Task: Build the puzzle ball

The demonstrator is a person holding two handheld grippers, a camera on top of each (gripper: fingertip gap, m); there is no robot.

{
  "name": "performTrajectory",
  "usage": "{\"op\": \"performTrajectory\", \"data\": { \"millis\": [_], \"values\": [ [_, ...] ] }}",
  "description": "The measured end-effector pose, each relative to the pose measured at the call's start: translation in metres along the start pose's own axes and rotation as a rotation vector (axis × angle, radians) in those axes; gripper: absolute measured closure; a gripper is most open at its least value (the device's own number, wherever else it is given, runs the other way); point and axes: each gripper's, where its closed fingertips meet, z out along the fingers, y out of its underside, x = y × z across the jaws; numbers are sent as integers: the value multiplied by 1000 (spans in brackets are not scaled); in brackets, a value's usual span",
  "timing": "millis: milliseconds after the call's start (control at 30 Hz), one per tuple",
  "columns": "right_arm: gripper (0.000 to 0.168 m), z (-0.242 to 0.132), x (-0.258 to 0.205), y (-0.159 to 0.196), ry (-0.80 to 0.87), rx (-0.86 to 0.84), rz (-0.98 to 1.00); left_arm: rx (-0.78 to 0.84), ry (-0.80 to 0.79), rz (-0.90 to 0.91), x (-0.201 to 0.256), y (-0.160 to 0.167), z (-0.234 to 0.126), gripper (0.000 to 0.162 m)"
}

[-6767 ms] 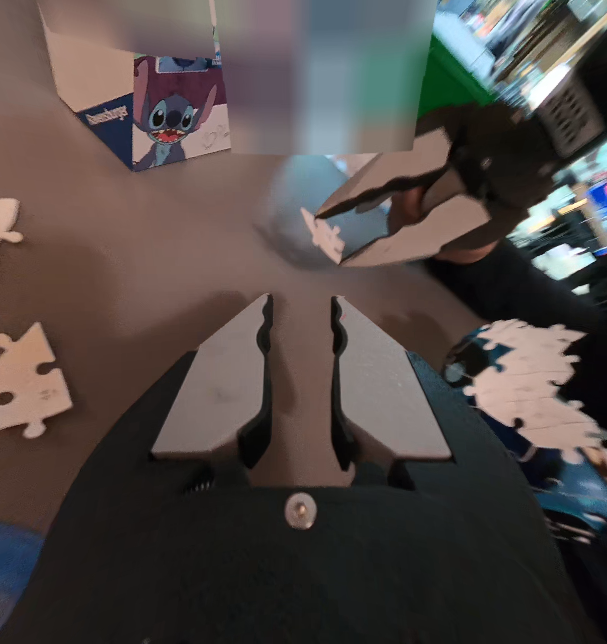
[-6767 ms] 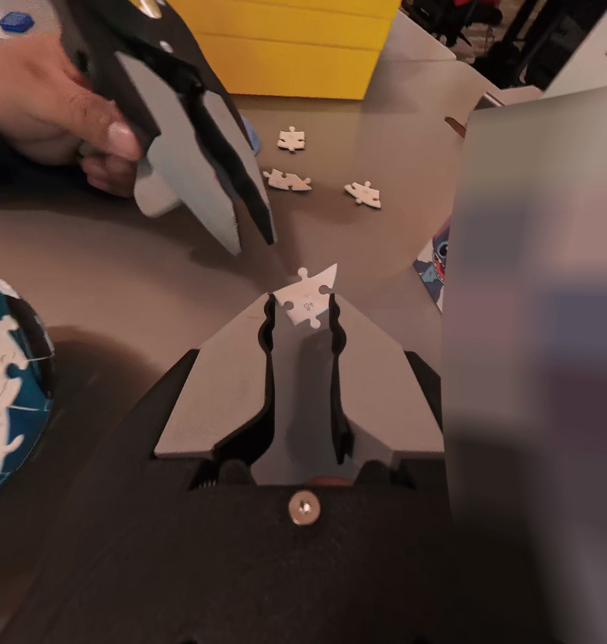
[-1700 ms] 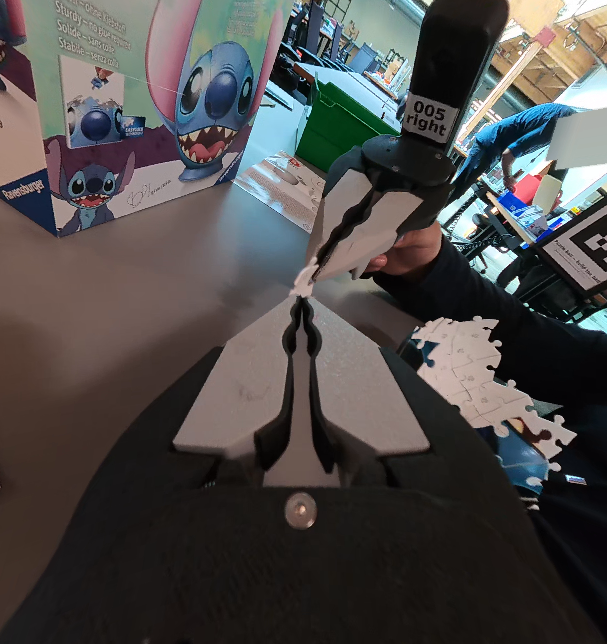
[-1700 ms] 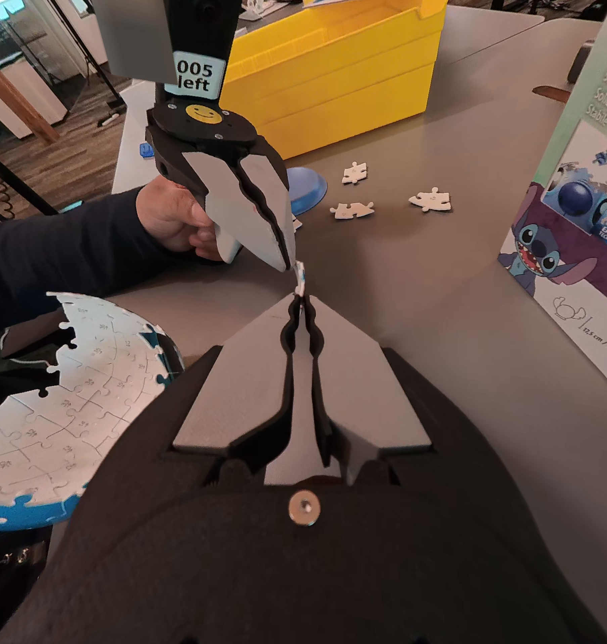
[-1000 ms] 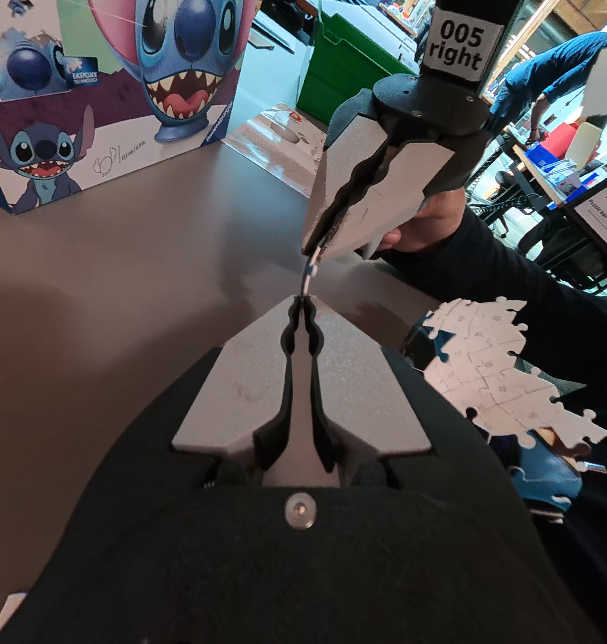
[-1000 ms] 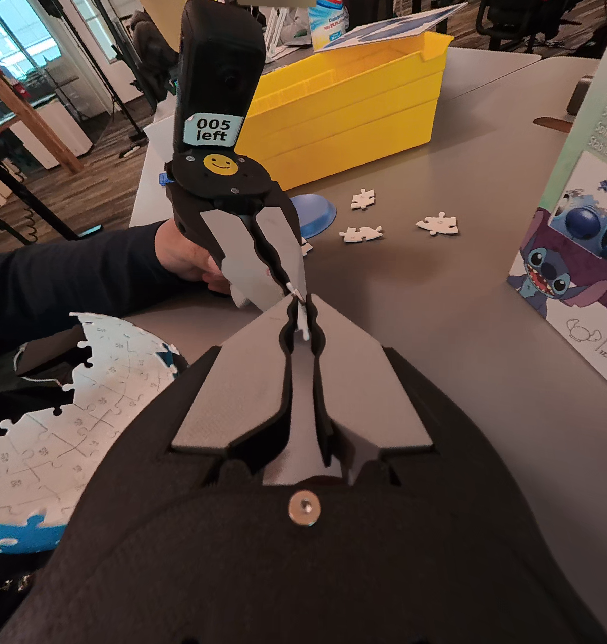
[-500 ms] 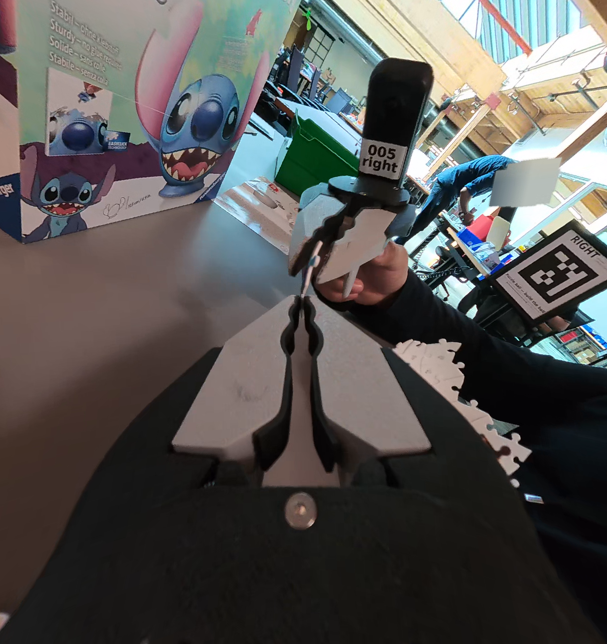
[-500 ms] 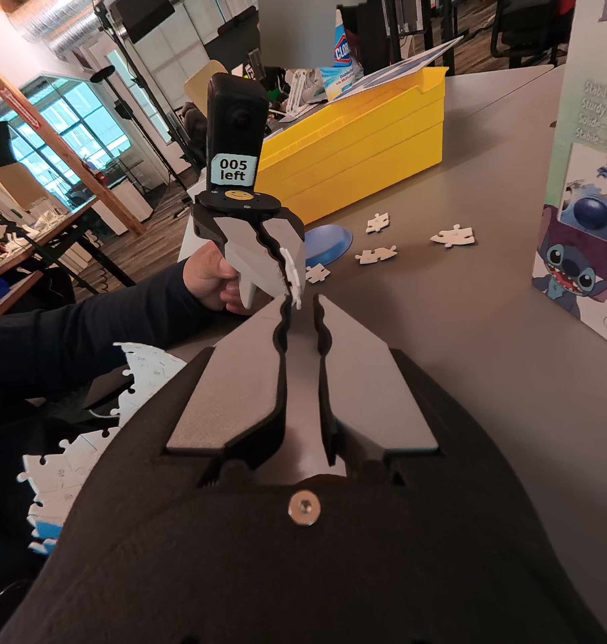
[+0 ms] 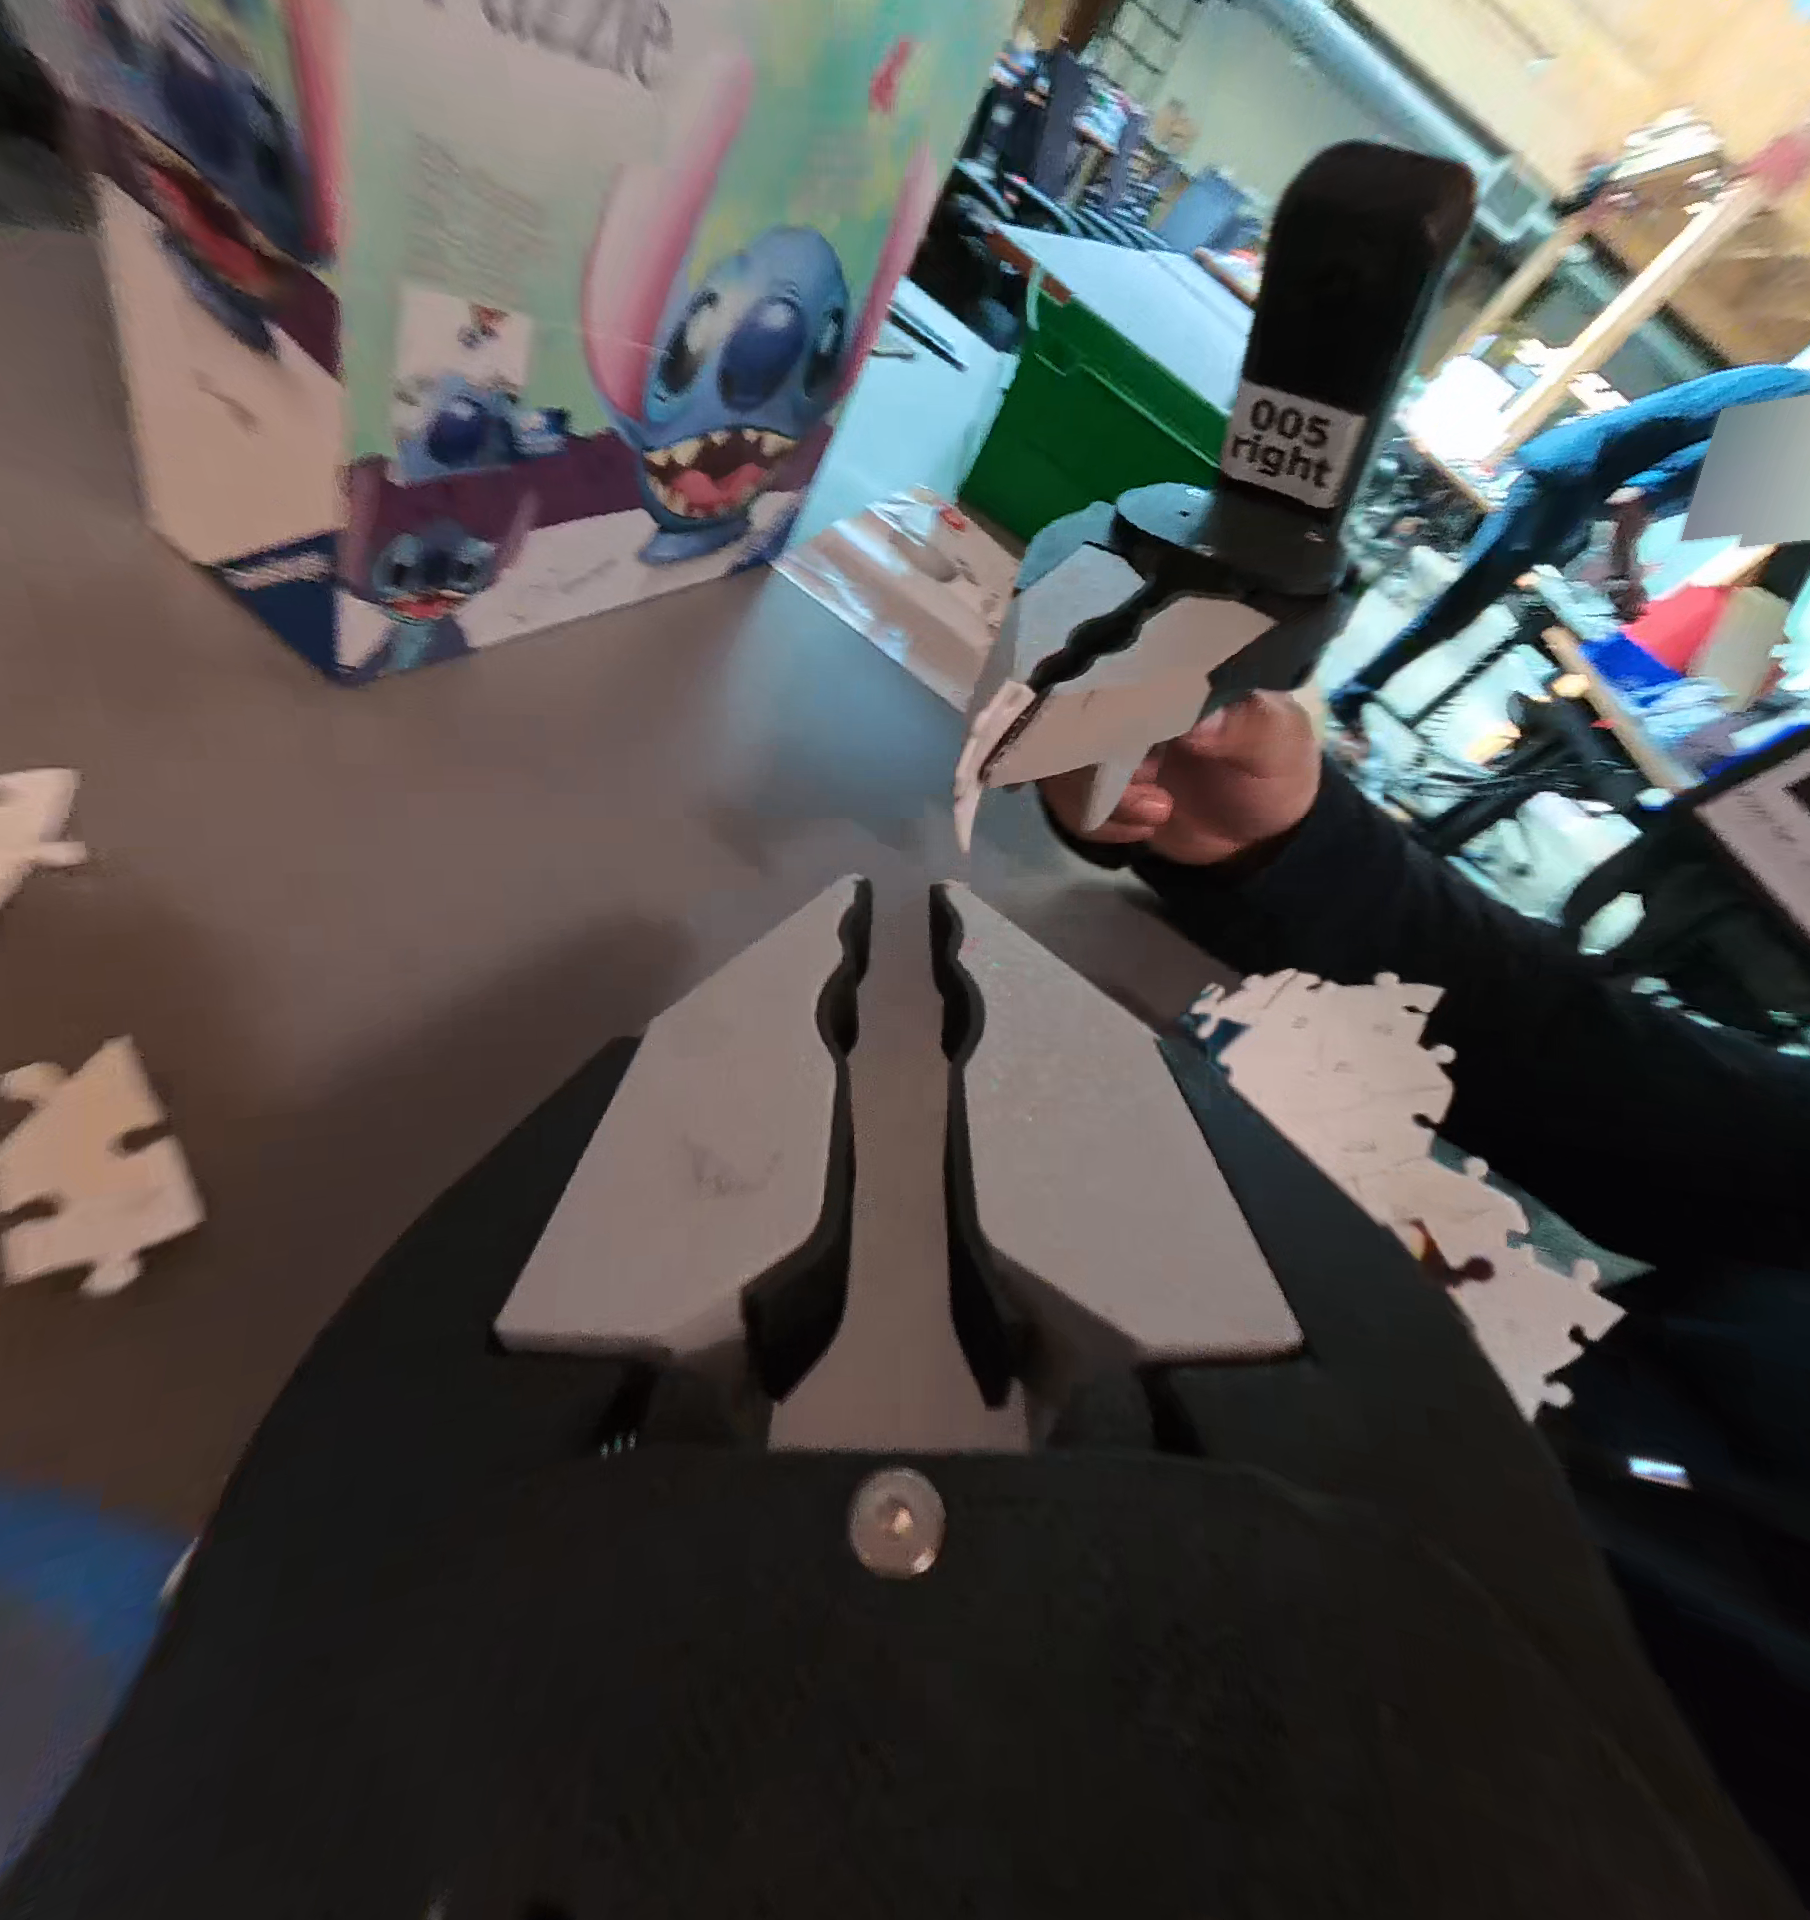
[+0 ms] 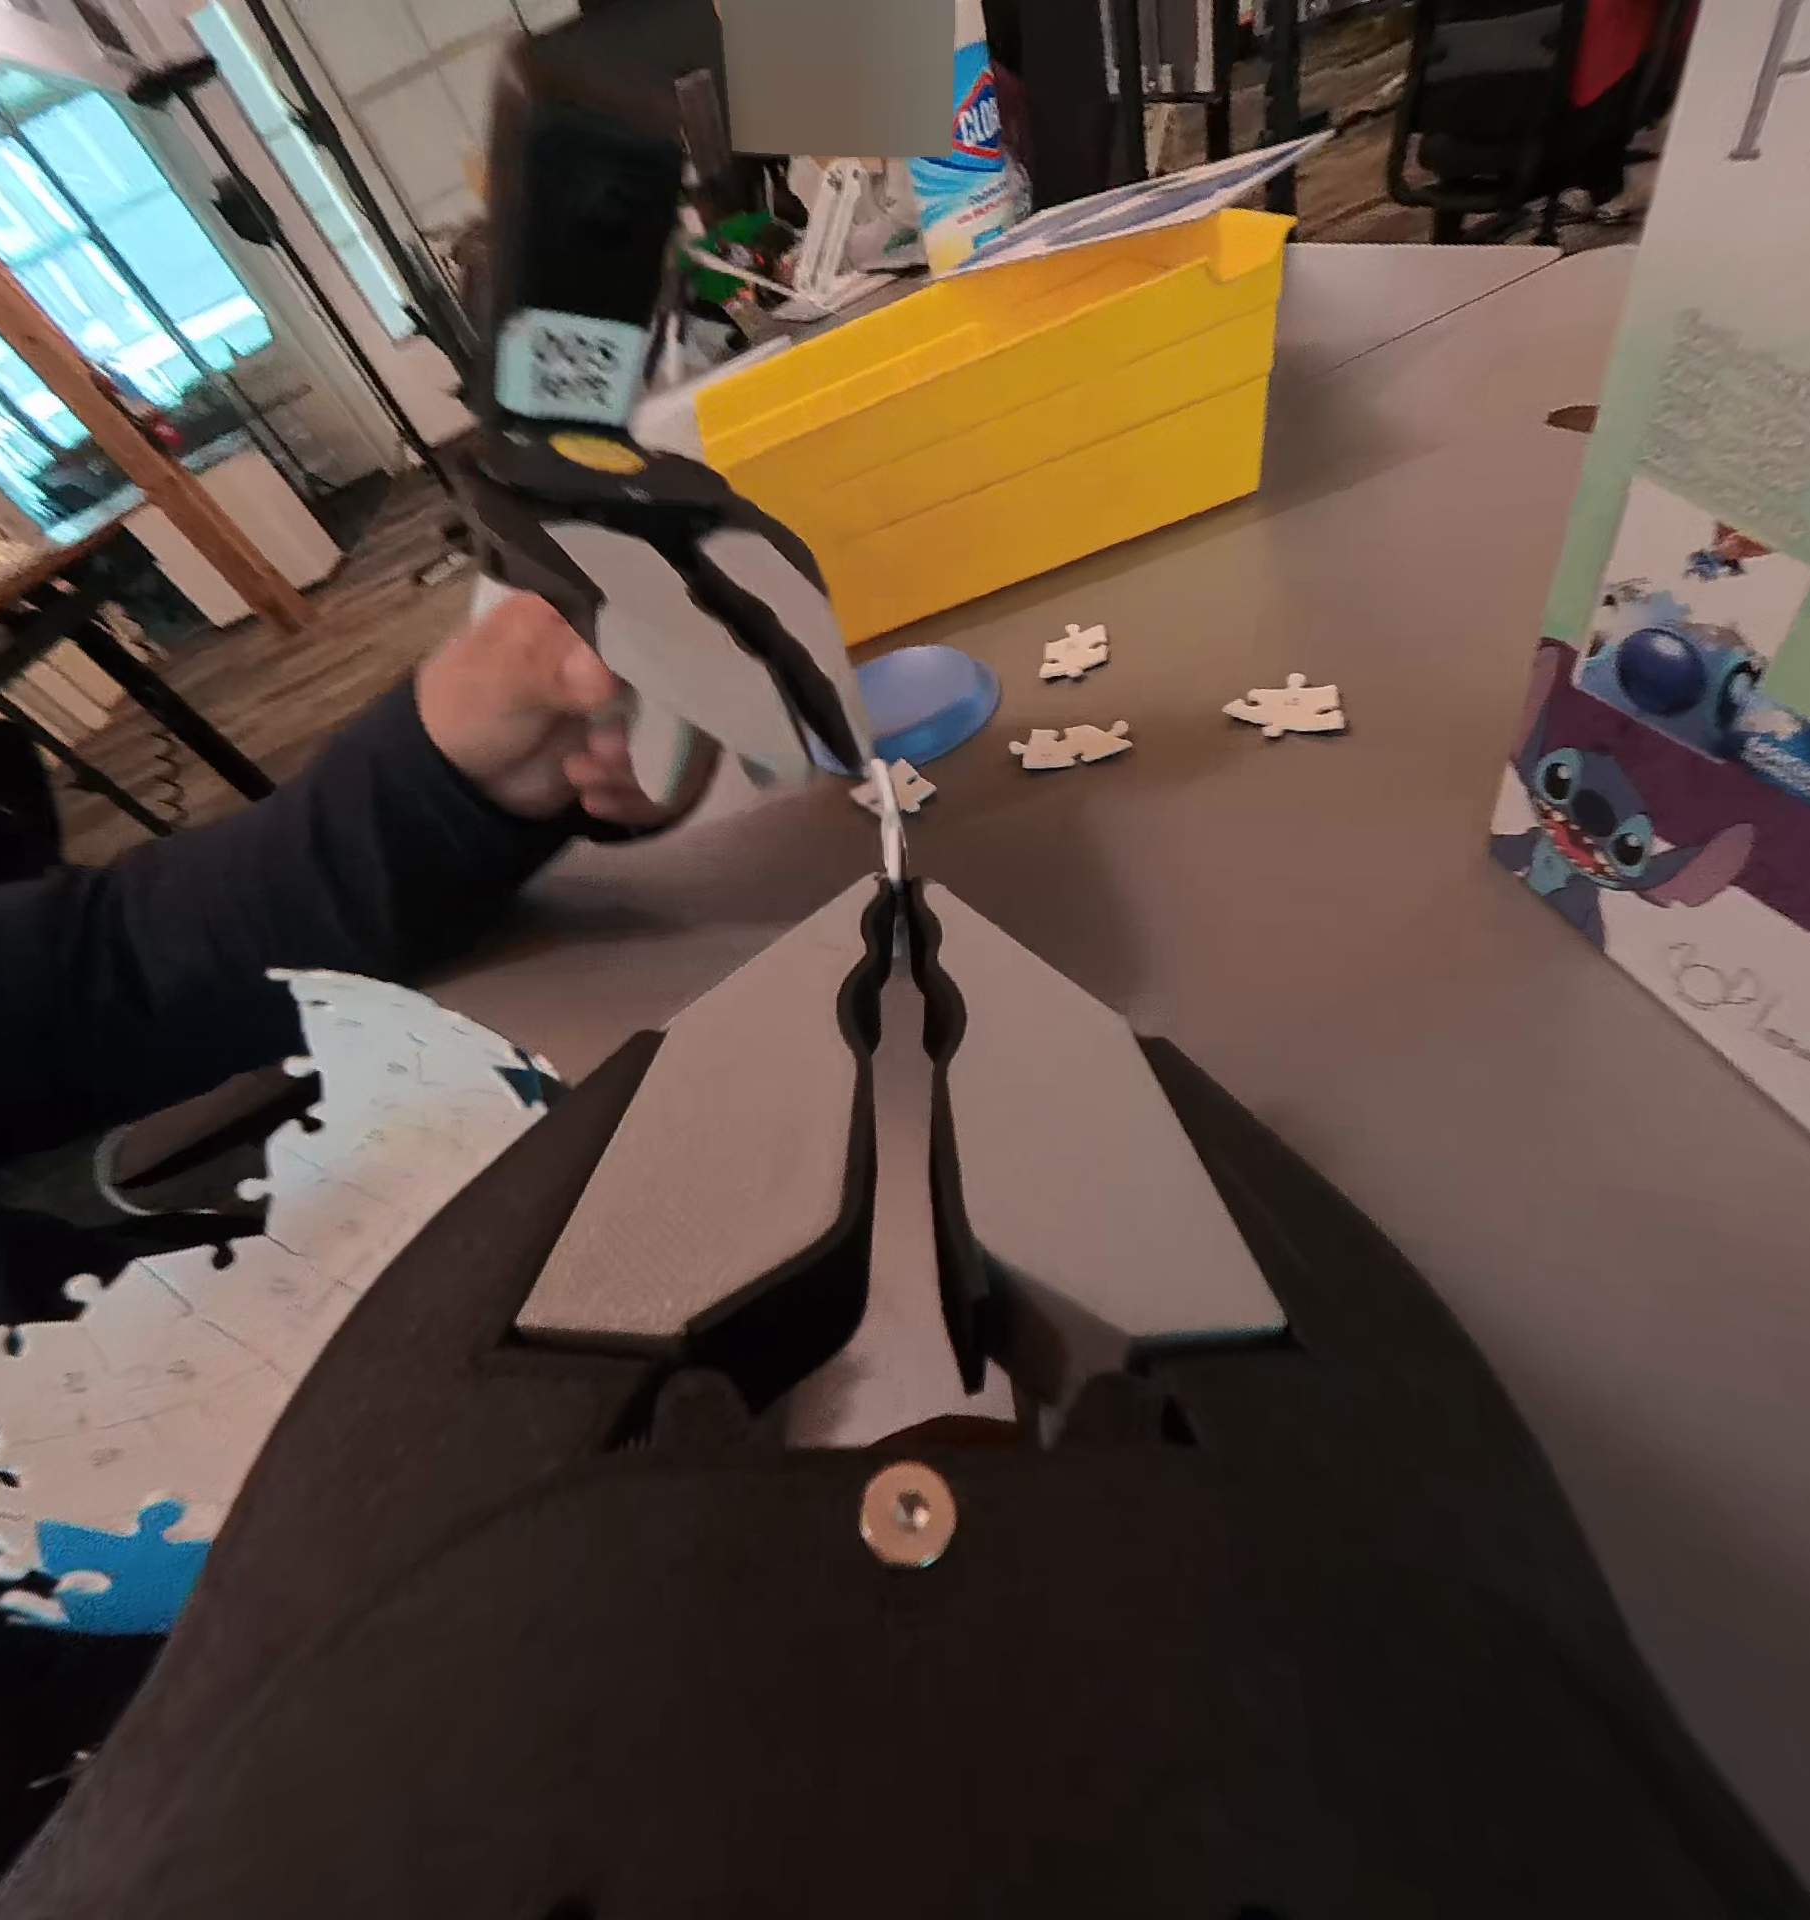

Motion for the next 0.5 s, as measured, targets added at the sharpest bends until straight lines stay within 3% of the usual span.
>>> {"op": "performTrajectory", "data": {
  "millis": [67,167,300,500],
  "values": [
    [168,-4,-1,1,31,-31,-68,-19,-66,50,3,2,-22,152],
    [168,-11,-5,-1,82,-77,-203,-166,-153,73,13,27,-49,132],
    [168,-20,-21,-6,101,-107,-376,-232,-103,141,61,47,-73,116],
    [168,-22,-54,-9,-3,-87,-473,-368,-195,149,94,76,-58,106]
  ]
}}
